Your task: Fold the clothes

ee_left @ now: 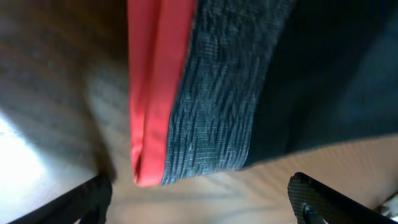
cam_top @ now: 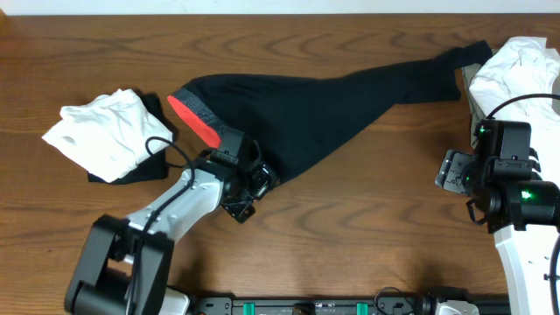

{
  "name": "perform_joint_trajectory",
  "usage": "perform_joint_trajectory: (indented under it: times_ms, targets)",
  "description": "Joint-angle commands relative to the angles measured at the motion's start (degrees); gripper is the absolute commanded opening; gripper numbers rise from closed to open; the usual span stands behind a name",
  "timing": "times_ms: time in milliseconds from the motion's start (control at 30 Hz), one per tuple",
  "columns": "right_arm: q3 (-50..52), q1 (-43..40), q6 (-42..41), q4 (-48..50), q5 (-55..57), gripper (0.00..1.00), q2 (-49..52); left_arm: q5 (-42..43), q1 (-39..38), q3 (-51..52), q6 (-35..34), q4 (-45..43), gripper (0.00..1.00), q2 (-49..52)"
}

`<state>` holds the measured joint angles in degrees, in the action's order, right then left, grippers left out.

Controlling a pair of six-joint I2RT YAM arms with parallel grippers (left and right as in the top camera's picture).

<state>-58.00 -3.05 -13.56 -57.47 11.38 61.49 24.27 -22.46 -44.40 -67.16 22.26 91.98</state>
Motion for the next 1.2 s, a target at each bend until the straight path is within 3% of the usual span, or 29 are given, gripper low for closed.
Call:
perform_joint_trajectory:
  times_ms: [0, 200, 333, 567, 833, 1033, 1167]
  targets:
    - [-0.35, -0.48, -0.09, 0.04, 0.2, 0.77, 0.0, -1.55, -0.13, 0.31, -5.81, -3.1, 0.93, 2.47]
    - [-0.35, -0.48, -0.09, 0.02, 0.17, 0.77, 0.0, -6.23, -0.13, 0.31, -7.58, -7.23, 0.91, 6.1]
    - [-0.35, -0.48, -0.09, 0.0, 0.2, 0.77, 0.0, -9.75, -0.13, 0.31, -7.56, -7.19, 0.79, 6.93]
    - [-0.35, -0.48, -0.07, 0.02, 0.2, 0.77, 0.0, -13.68, -0.07, 0.31, -7.45, -6.91, 0.34, 6.88]
    - [-0.35, -0.48, -0.09, 0.02, 0.2, 0.77, 0.0, -15.69, -0.07, 0.31, -2.6, -5.75, 0.06, 6.58]
    - [-0.35, -0.48, -0.09, 0.57, 0.2, 0.77, 0.0, -15.8, 1.33, 0.31, 5.33, 3.1, 0.06, -0.17]
    - [-0.35, -0.48, -0.07, 0.48, 0.17, 0.77, 0.02, -16.02, 5.66, 0.31, 15.74, 15.02, 0.06, -10.91]
